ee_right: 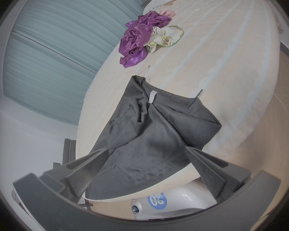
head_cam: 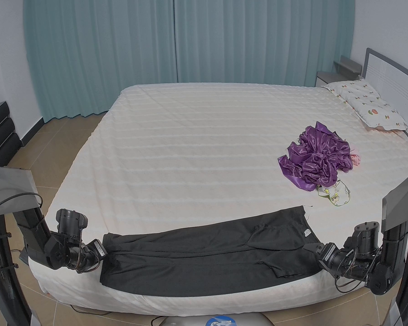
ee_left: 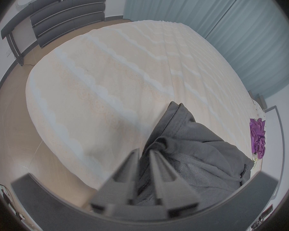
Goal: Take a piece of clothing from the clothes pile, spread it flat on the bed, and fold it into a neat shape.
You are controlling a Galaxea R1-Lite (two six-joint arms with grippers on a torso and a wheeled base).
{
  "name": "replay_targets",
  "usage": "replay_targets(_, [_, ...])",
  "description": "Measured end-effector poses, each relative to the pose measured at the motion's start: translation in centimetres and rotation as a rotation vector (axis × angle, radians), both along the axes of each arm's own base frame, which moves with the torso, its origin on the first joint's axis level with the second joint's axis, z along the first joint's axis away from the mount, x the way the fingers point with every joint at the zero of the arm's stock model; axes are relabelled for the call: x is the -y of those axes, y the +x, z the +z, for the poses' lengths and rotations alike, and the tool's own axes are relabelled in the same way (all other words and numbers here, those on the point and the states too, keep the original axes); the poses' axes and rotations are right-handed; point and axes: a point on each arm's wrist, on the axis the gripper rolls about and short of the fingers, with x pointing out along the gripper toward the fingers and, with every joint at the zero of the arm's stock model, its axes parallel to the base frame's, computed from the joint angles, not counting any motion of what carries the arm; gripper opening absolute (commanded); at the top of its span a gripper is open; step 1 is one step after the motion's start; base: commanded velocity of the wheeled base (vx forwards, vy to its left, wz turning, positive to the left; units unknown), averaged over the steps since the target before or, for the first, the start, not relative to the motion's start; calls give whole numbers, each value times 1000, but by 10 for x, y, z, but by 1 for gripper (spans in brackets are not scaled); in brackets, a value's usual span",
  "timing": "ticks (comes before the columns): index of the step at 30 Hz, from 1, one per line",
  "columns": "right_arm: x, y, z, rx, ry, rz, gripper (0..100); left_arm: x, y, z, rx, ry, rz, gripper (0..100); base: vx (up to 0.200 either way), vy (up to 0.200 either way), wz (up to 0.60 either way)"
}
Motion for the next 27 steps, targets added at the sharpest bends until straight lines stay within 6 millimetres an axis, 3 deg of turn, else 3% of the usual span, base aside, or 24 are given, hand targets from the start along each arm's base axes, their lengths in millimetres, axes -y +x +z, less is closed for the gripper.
replay_targets(7, [0, 18, 0, 58, 4, -1, 100, -2, -1, 2, 6, -7, 10, 100, 0, 0, 0])
replay_targets(14, [1, 31, -7, 76, -3, 1, 100, -15, 5, 21, 84, -19, 58, 100, 0, 0, 0])
replay_targets(20, [-1, 29, -10, 49, 30, -16, 100, -28, 26, 49, 213, -11, 89, 100, 0, 0, 0])
replay_targets(27, [-2, 24, -11, 29, 33, -14, 100, -25, 49, 63, 249, -55, -18, 100, 0, 0, 0])
